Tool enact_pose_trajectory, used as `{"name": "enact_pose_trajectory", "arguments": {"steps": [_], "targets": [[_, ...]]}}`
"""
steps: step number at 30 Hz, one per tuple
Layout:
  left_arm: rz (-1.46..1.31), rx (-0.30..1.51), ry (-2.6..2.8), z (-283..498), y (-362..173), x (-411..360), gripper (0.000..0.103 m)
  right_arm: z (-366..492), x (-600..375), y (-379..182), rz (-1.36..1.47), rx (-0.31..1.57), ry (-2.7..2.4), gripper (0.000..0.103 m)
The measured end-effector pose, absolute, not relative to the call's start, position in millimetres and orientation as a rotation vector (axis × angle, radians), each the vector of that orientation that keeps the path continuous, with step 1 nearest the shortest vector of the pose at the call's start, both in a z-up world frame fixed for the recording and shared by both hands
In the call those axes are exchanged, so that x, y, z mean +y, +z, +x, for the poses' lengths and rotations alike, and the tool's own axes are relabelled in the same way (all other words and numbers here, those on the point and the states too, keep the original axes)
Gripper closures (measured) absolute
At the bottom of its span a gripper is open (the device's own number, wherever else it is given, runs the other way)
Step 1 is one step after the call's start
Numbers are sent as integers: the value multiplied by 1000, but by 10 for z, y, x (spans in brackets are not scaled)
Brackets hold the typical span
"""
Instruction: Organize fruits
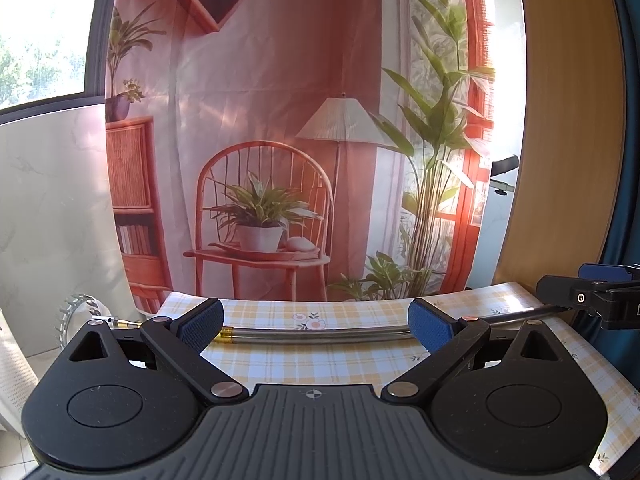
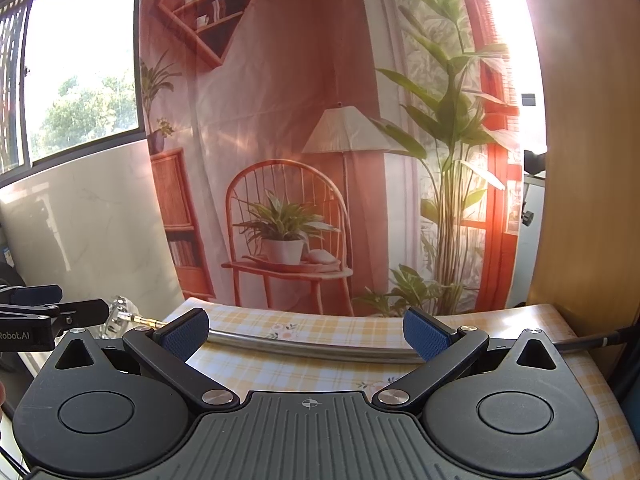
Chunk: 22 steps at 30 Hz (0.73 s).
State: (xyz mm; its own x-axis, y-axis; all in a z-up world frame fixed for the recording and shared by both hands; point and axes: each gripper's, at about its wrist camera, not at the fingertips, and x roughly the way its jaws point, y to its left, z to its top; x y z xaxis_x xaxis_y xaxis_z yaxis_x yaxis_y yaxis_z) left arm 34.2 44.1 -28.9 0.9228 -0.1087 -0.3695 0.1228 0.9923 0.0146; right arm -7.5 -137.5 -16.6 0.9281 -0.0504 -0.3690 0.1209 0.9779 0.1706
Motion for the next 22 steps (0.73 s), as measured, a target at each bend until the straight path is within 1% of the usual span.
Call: {"name": "enact_pose_trajectory", "arguments": {"steps": [22], "targets": [[33, 373, -109, 354, -301, 464, 3, -54, -1374, -217, 194, 382, -86, 0]]}}
